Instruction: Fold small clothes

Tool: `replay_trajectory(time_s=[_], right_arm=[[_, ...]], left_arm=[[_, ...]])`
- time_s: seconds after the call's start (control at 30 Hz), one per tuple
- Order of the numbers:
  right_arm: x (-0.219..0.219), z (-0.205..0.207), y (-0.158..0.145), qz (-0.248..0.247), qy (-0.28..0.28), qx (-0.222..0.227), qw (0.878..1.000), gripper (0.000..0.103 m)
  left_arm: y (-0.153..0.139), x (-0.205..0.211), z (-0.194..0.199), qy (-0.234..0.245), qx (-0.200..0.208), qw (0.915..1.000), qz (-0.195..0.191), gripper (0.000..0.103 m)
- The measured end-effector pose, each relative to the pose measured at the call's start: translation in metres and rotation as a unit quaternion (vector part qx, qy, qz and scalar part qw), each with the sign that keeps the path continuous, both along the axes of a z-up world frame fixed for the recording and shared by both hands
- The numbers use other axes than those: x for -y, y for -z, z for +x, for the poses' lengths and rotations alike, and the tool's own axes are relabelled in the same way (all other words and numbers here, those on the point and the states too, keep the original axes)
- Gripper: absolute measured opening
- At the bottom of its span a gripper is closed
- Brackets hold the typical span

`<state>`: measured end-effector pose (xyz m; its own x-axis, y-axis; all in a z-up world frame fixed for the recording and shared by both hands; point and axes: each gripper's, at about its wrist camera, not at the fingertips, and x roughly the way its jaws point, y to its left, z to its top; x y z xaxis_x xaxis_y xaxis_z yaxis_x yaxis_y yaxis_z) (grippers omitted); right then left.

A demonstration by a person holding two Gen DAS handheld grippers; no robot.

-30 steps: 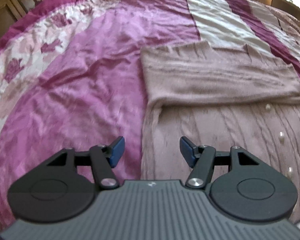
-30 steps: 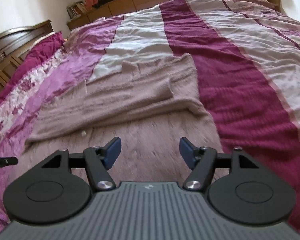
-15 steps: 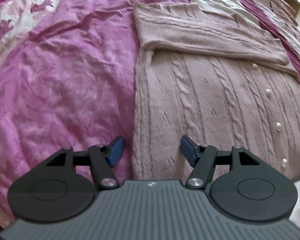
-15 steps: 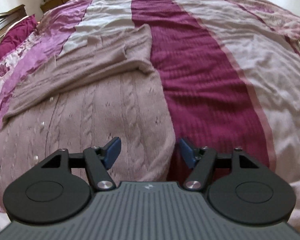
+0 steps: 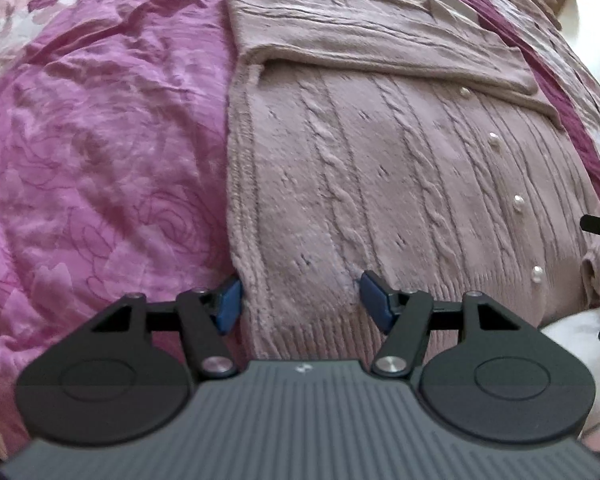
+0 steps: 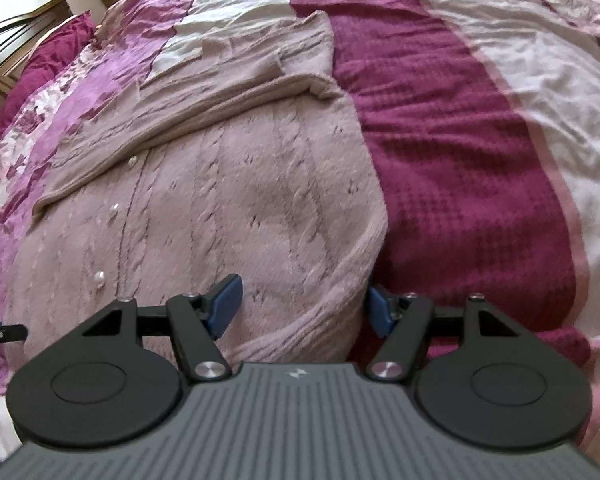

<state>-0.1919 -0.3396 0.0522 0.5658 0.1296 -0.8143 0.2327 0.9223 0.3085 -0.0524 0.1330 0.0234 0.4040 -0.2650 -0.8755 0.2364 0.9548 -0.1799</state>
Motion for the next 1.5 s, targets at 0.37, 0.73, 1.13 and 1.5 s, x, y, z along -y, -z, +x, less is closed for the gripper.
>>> replay_trajectory(time_s=[0.37, 0.73, 1.13, 1.5], right_arm=[[-0.003, -0.002, 0.015, 0.026, -0.038, 0.007, 0.999, 0.086], [-0.019, 0.001, 0.016, -0.013, -0.060, 0.003, 0.998, 0.088], [-0.014, -0.010, 0.005, -0.009, -0.030, 0.055, 0.998, 0.016], [0.001, 0.008, -0.026, 0.066, -0.009, 0.167, 0.984, 0.012]], left_arm=[[0.007, 0.003, 0.006, -0.001, 0.009, 1.0000, -0.004, 0.064], [0.008, 0.009, 0.008, -0.010, 0.006, 0.9999, 0.007, 0.065], [-0.002, 0.003, 0.008, -0.025, 0.033, 0.9988, -0.028, 0.016], [-0.039, -0.007, 0.028, -0.062, 0.090, 0.9841, -0.140, 0.014]])
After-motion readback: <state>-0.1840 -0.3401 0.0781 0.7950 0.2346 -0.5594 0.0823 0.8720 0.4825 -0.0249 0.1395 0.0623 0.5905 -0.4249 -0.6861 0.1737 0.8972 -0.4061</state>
